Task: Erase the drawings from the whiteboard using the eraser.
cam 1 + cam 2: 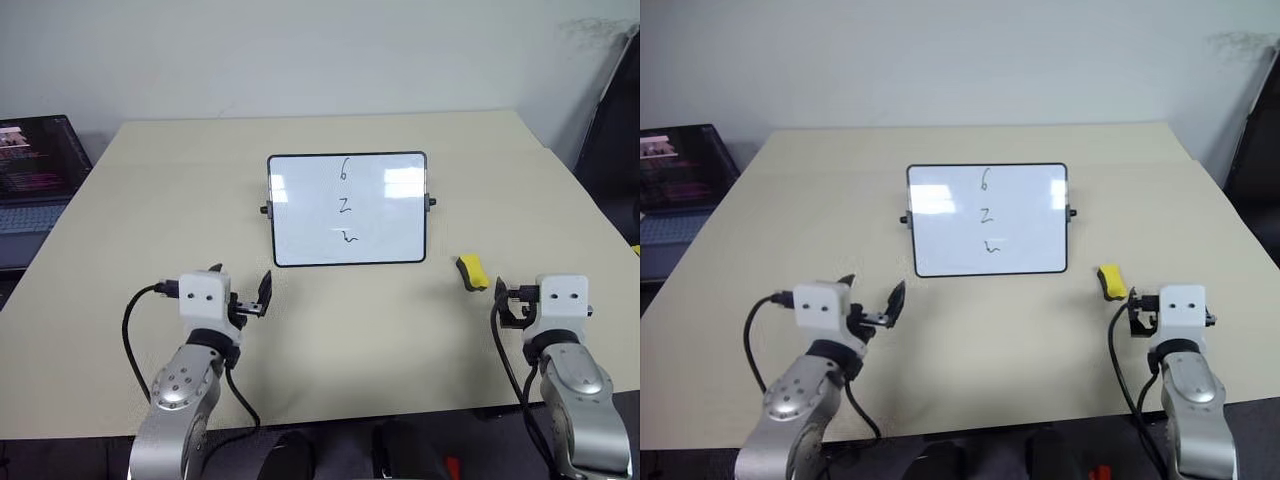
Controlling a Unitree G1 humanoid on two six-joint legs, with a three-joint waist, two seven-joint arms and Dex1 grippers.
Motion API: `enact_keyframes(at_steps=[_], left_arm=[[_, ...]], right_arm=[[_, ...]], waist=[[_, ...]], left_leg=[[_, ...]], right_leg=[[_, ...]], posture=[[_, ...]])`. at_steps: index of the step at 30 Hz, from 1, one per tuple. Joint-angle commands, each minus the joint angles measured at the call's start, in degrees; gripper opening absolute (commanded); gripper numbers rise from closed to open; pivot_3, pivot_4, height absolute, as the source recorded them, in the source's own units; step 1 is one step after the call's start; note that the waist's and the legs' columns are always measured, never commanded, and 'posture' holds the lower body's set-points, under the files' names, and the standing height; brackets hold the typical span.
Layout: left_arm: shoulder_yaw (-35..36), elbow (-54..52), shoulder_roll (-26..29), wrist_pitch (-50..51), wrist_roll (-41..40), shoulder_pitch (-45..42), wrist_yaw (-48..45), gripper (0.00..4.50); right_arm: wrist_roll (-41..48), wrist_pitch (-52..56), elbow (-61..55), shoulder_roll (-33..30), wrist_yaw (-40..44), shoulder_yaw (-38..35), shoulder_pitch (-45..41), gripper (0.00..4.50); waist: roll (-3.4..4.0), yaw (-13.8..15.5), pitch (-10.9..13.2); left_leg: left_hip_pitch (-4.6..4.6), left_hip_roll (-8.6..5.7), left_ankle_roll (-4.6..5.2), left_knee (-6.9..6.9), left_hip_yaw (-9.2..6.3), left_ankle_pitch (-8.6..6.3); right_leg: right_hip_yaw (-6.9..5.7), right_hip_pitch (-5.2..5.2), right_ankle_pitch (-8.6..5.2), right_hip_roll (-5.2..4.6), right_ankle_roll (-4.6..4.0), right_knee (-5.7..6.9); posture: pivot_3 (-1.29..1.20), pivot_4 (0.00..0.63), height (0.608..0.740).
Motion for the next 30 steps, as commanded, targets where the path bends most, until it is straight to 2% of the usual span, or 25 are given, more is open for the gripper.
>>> enact_keyframes(at_steps=[1, 12, 21, 30], left_arm=[[-1.73, -2.90, -0.80, -0.36, 0.57, -0.61, 0.22, 4.50], [-2.22, -0.16, -1.21, -2.31, 1.13, -1.76, -0.48, 4.50], [-0.88, 2.74, -0.51, -5.30, 1.36, -2.48, -1.75, 4.50], [0.02, 5.08, -0.61, -6.79, 1.84, -4.54, -1.17, 4.50]], right_arm=[[-0.54, 0.89, -4.20, 0.75, -0.89, 0.19, 1.90, 4.47], [-0.37, 1.77, -4.45, 0.54, -1.65, -1.43, -0.15, 4.47], [-0.98, 1.55, -4.74, 2.68, -3.04, 0.27, -0.37, 4.47], [2.08, 0.08, -3.43, 3.75, -2.24, -1.62, -1.87, 4.47]], waist=[[0.00, 0.20, 0.00], [0.01, -0.03, 0.01], [0.02, 0.00, 0.00], [0.02, -0.01, 0.00]], left_leg=[[0.00, -0.02, 0.00, 0.00, -0.04, 0.00], [0.02, -0.01, 0.00, 0.00, 0.00, 0.00], [0.02, -0.02, 0.00, 0.00, 0.00, 0.00], [0.03, -0.02, 0.00, 0.00, 0.00, 0.00]], right_leg=[[-0.01, 0.03, -0.01, 0.00, 0.00, -0.01], [-0.04, 0.04, -0.01, 0.01, 0.00, 0.00], [-0.04, 0.03, -0.01, 0.01, 0.01, -0.01], [-0.05, 0.04, -0.01, 0.02, 0.01, 0.00]], posture=[[0.00, 0.150, 0.740], [0.00, 0.150, 0.740], [0.00, 0.150, 0.740], [0.00, 0.150, 0.740]])
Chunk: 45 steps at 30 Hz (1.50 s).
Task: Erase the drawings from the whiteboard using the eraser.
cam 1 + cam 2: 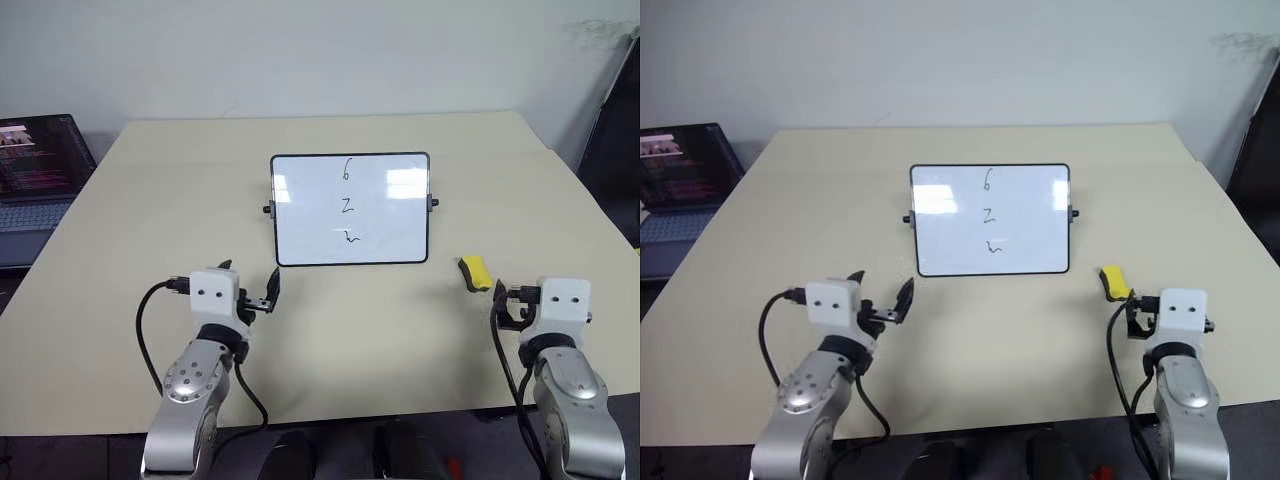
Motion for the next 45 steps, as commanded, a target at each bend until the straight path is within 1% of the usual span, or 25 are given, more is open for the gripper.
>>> enact_keyframes(at_steps=[1, 16, 17, 18, 19, 20, 21, 22, 23, 27, 36, 39, 45], left_arm=[[1.18, -1.19, 0.43, -1.73, 0.41, -1.00, 0.07, 4.50], [3.19, -1.74, 0.82, -2.17, 0.68, 0.00, 0.24, 4.50], [3.09, -1.75, 0.72, -2.20, 0.79, -0.03, 0.32, 4.50], [3.08, -1.76, 0.71, -2.21, 0.83, -0.04, 0.32, 4.50], [3.07, -1.76, 0.69, -2.20, 0.88, -0.12, 0.36, 4.50], [3.11, -1.76, 0.69, -2.17, 0.88, -0.19, 0.37, 4.50], [3.25, -1.68, 0.78, -2.19, 0.84, -0.25, 0.29, 4.50], [3.29, -1.58, 0.76, -2.19, 0.88, -0.37, 0.31, 4.50], [3.38, -1.49, 0.77, -2.21, 0.88, -0.44, 0.27, 4.50], [2.96, -2.07, 0.57, -1.65, 1.21, -0.70, 0.37, 4.50], [3.02, -1.77, 1.38, -1.10, 0.72, -1.65, -0.83, 4.50], [3.27, -1.10, 2.37, -0.73, -0.36, -2.63, -2.59, 4.50], [5.60, 0.82, 5.54, 2.54, -5.76, -6.86, -7.91, 4.50]], right_arm=[[0.67, -1.46, -1.51, 0.01, -0.09, -0.50, -0.29, 4.47], [0.26, -2.11, 1.72, 0.73, -0.60, 1.75, -2.64, 4.47], [0.30, -2.21, 1.93, 0.72, -0.60, 1.72, -2.68, 4.47], [0.25, -2.29, 2.00, 0.72, -0.67, 1.77, -2.66, 4.47], [0.25, -2.37, 2.10, 0.65, -0.68, 1.76, -2.71, 4.47], [0.26, -2.45, 2.13, 0.60, -0.70, 1.70, -2.78, 4.47], [0.21, -2.51, 2.11, 0.61, -0.79, 1.76, -2.85, 4.47], [0.22, -2.58, 2.20, 0.58, -0.84, 1.71, -2.94, 4.47], [0.19, -2.62, 2.24, 0.59, -0.93, 1.76, -2.99, 4.47], [0.17, -2.88, 2.34, 0.57, -1.18, 1.73, -2.94, 4.47], [0.23, -2.95, 2.09, 0.63, -1.82, 1.49, -2.36, 4.47], [0.41, -2.73, 2.13, 0.48, -1.75, 1.22, -2.53, 4.47], [2.27, -0.22, 1.70, -1.33, 0.22, -0.66, -3.64, 4.47]], waist=[[0.00, -0.01, 0.00], [0.04, -0.07, 0.02], [0.05, -0.46, 0.02], [0.11, -0.63, 0.03], [0.27, -0.67, 0.02], [0.43, -0.44, 0.00], [0.50, -0.23, 0.02], [0.58, 0.25, 0.03], [0.58, 0.66, 0.03], [0.58, 1.38, 0.03], [0.58, 1.46, 0.03], [0.58, 1.46, 0.03], [0.58, 1.45, 0.03]], left_leg=[[-0.01, 0.00, 0.00, 0.00, -0.01, 0.00], [-0.03, -0.05, 0.00, -0.01, -0.09, 0.00], [-0.23, -0.42, 0.01, -0.06, -0.42, 0.01], [-0.18, -1.06, 0.11, -0.20, -1.16, 0.11], [-0.04, -1.40, 0.21, -0.32, -2.02, 0.25], [0.07, -2.03, 0.26, -0.38, -2.63, 0.40], [-0.01, -2.12, 0.18, -0.40, -3.37, 0.53], [-0.06, -2.23, 0.17, -0.41, -3.40, 0.54], [-0.09, -2.03, 0.12, -0.41, -3.23, 0.56], [-0.12, -1.94, 0.08, -0.45, -3.05, 0.53], [-0.10, -1.88, 0.10, -0.47, -2.86, 0.49], [-0.09, -1.88, 0.10, -0.47, -2.86, 0.49], [-0.09, -1.90, 0.10, -0.47, -2.84, 0.49]], right_leg=[[-0.01, 0.00, 0.00, 0.00, 0.00, -0.01], [-0.06, 0.02, 0.00, -0.08, 0.00, 0.00], [-0.36, 0.20, -0.01, -0.34, -0.02, -0.01], [-1.21, 0.44, -0.27, -1.05, -0.03, 0.10], [-1.82, 0.77, -0.54, -1.49, 0.08, 0.15], [-2.46, 1.02, -0.75, -1.82, 0.16, 0.17], [-2.92, 1.11, -0.97, -1.98, 0.25, 0.25], [-2.96, 1.12, -0.99, -2.00, 0.24, 0.25], [-2.93, 1.08, -1.00, -2.00, 0.22, 0.25], [-2.76, 1.05, -1.01, -2.03, 0.19, 0.16], [-2.68, 1.02, -1.03, -2.05, 0.22, 0.12], [-2.68, 1.02, -1.03, -2.05, 0.22, 0.12], [-2.69, 1.02, -1.03, -2.02, 0.22, 0.12]], posture=[[0.00, 0.150, 0.740], [0.00, 0.150, 0.740], [0.00, 0.150, 0.740], [0.00, 0.150, 0.740], [0.00, 0.150, 0.740], [0.00, 0.150, 0.740], [0.00, 0.150, 0.740], [0.00, 0.150, 0.740], [0.00, 0.150, 0.740], [0.00, 0.150, 0.740], [0.00, 0.150, 0.740], [0.00, 0.150, 0.740], [0.00, 0.150, 0.740]])
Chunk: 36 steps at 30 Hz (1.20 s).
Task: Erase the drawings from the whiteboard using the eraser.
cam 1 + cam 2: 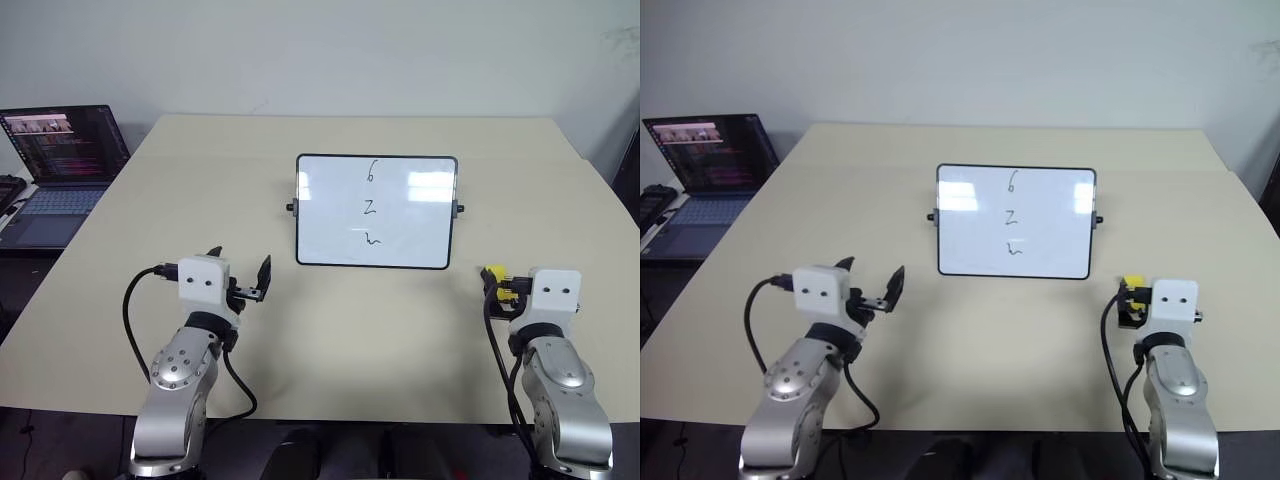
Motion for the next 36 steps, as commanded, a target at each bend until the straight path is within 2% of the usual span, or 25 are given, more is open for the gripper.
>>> enact_keyframes(at_steps=[1, 12, 19, 24, 29, 36], left_arm=[[2.64, 0.02, 2.48, 1.44, -3.52, -2.89, -2.98, 4.50], [5.70, 4.52, 12.51, 10.17, -16.36, -16.36, -15.65, 4.50], [4.14, 5.84, 17.66, 14.18, -24.11, -19.87, -26.17, 4.50], [2.69, 7.38, 20.17, 14.31, -26.17, -21.01, -32.28, 4.50], [0.72, 9.48, 23.32, 15.37, -30.24, -22.03, -42.18, 4.50], [-1.84, 12.63, 24.48, 12.20, -28.14, -23.12, -47.07, 4.50]], right_arm=[[2.00, 1.55, -1.52, -2.39, 1.90, -2.47, -1.52, 4.47], [10.08, 15.73, -3.00, -9.89, 7.59, -6.69, -9.20, 4.47], [14.60, 26.01, -2.84, -13.29, 10.02, -6.91, -13.85, 4.47], [17.08, 31.68, -1.91, -15.62, 11.02, -7.36, -16.78, 4.47], [18.51, 38.97, -0.15, -16.83, 11.06, -7.36, -20.11, 4.47], [18.92, 44.86, 0.69, -16.66, 10.65, -8.36, -21.57, 4.47]], waist=[[0.00, -0.02, 0.01], [0.01, -0.16, 0.03], [0.03, -0.34, 0.05], [0.02, -0.36, 0.07], [0.02, -0.44, 0.08], [0.02, -0.50, 0.08]], left_leg=[[0.00, 0.00, 0.00, 0.00, 0.00, 0.00], [0.00, -0.03, 0.00, 0.00, 0.05, 0.01], [-0.01, -0.02, 0.00, -0.03, 0.09, 0.00], [-0.02, -0.02, 0.03, -0.03, 0.12, -0.01], [-0.02, -0.03, 0.04, -0.04, 0.14, -0.02], [-0.04, -0.02, 0.09, -0.06, 0.14, -0.05]], right_leg=[[0.00, 0.00, 0.00, 0.00, 0.00, 0.00], [0.00, -0.01, 0.01, 0.04, -0.01, 0.01], [0.01, -0.03, 0.15, 0.04, -0.26, -0.02], [0.03, -0.03, 0.14, 0.03, -0.25, -0.06], [0.03, -0.04, 0.14, 0.04, -0.26, -0.06], [0.05, -0.04, 0.14, 0.02, -0.26, -0.07]], posture=[[0.00, 0.150, 0.740], [0.00, 0.150, 0.740], [0.00, 0.150, 0.740], [0.00, 0.150, 0.740], [0.00, 0.150, 0.740], [0.00, 0.150, 0.740]])
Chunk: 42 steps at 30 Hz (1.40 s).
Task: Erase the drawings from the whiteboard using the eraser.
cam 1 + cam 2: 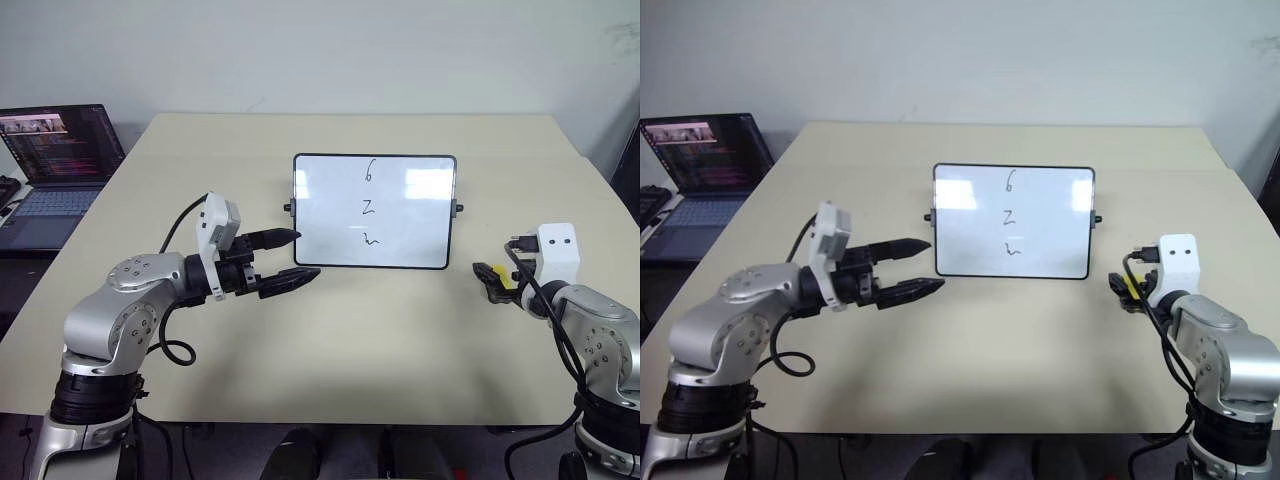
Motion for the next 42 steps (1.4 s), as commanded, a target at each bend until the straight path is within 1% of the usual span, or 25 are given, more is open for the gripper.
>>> enact_keyframes(at_steps=[1, 7, 16, 26, 34, 42], left_arm=[[-0.16, 0.60, 0.36, -2.63, 0.13, -2.21, -2.05, 4.50], [-1.20, 1.95, -0.37, -4.08, 0.29, -2.82, -3.46, 4.50], [-3.48, 0.99, 0.42, -5.69, 1.66, -1.74, -6.29, 4.50], [-4.31, 0.76, 0.20, -5.82, 2.71, -1.97, -6.42, 4.50], [-4.10, 0.35, 0.64, -5.74, 2.62, -1.11, -6.07, 4.50], [-4.34, 1.20, 0.34, -5.78, 2.81, -2.06, -5.91, 4.50]], right_arm=[[0.31, 0.93, -0.12, -0.97, -0.17, -1.77, -1.95, 4.47], [-0.25, 1.04, 1.97, -1.05, -0.46, -1.44, -2.83, 4.47], [-0.72, 0.13, 6.17, -0.38, -1.10, 0.16, -5.06, 4.47], [-1.20, -0.85, 11.27, 2.06, -2.08, 1.38, -7.30, 4.47], [-1.44, -2.04, 13.14, 1.45, -2.25, 1.27, -7.54, 4.47], [-1.52, -1.97, 13.44, 1.07, -2.64, 0.41, -7.47, 4.47]], waist=[[0.00, 0.00, 0.00], [0.00, -0.36, 0.00], [0.00, -0.93, 0.00], [0.00, -1.06, 0.00], [0.00, -1.07, 0.00], [0.00, -1.07, 0.00]], left_leg=[[0.00, 0.00, 0.00, 0.00, 0.00, 0.00], [0.01, 0.00, 0.01, 0.00, 0.01, 0.00], [0.01, 0.00, 0.03, 0.00, 0.02, -0.02], [0.01, 0.00, 0.04, 0.00, 0.04, -0.02], [0.01, 0.01, 0.05, 0.00, 0.05, -0.03], [0.01, 0.00, 0.06, 0.00, 0.06, -0.03]], right_leg=[[0.00, 0.00, 0.00, 0.00, 0.00, 0.00], [0.00, -0.01, 0.00, 0.00, 0.00, 0.01], [0.02, -0.01, 0.00, -0.01, 0.01, 0.02], [0.04, -0.02, 0.00, -0.01, 0.01, 0.03], [0.05, -0.02, 0.01, 0.00, 0.00, 0.04], [0.05, -0.02, 0.00, 0.00, 0.01, 0.05]], posture=[[0.00, 0.150, 0.740], [0.00, 0.150, 0.740], [0.00, 0.150, 0.740], [0.00, 0.150, 0.740], [0.00, 0.150, 0.740], [0.00, 0.150, 0.740]])
